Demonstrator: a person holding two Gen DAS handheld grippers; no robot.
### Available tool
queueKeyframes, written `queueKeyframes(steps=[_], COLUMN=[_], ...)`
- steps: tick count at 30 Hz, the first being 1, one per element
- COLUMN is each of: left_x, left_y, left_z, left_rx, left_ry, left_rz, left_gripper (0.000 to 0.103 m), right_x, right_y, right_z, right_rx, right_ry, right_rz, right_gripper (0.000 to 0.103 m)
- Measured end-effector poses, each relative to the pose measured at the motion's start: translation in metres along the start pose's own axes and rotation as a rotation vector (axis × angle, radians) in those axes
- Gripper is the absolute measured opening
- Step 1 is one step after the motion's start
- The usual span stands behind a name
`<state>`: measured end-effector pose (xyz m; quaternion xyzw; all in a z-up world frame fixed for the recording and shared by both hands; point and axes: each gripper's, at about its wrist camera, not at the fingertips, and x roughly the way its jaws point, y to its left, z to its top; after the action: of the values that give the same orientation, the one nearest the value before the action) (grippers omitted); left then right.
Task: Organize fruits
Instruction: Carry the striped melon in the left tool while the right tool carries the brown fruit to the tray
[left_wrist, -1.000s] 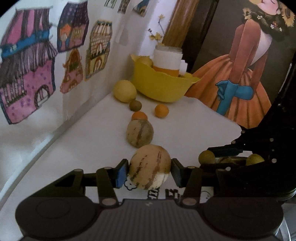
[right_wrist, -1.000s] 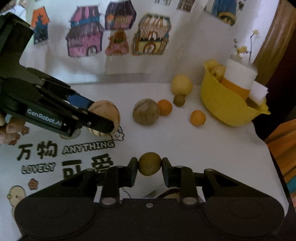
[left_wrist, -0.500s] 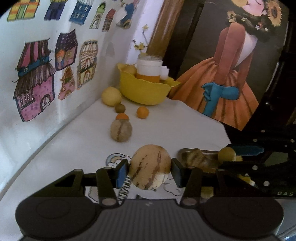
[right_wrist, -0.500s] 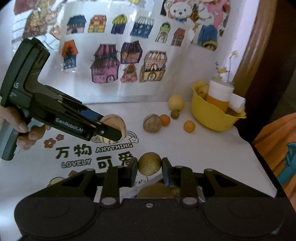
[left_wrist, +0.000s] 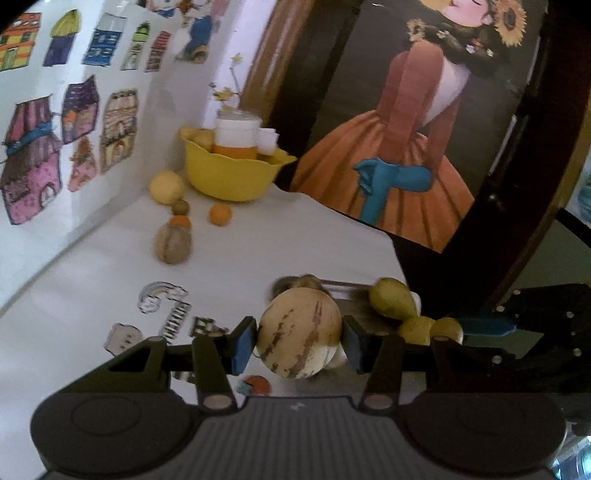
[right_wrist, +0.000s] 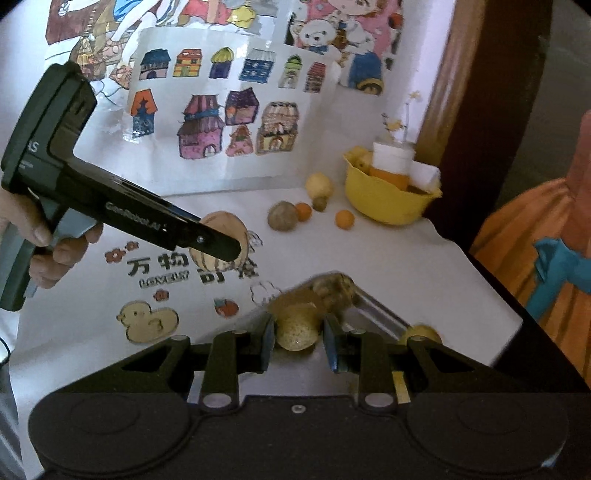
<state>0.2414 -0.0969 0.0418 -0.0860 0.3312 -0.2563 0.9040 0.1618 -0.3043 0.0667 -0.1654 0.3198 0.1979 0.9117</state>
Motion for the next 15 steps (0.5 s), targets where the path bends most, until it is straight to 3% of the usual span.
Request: queueKeyframes(steps=[6,15], left_x=[0.005,0.018], left_y=[-0.022,-0.041], left_z=[-0.015,-0.038], left_rx=[0.022,0.042], left_ry=[0.029,0.082], left_rz=[-0.029,-0.047], left_gripper=[0.054,0.054], right_x=[-0.011,-0.001], right_y=[0.003,0.002], right_z=[-0.031,-0.066], right_rx=[-0.02,0.033], right_ry=[-0.001,0.012], right_rz=[-0.071,-0.104], right_gripper=[0.03,0.03])
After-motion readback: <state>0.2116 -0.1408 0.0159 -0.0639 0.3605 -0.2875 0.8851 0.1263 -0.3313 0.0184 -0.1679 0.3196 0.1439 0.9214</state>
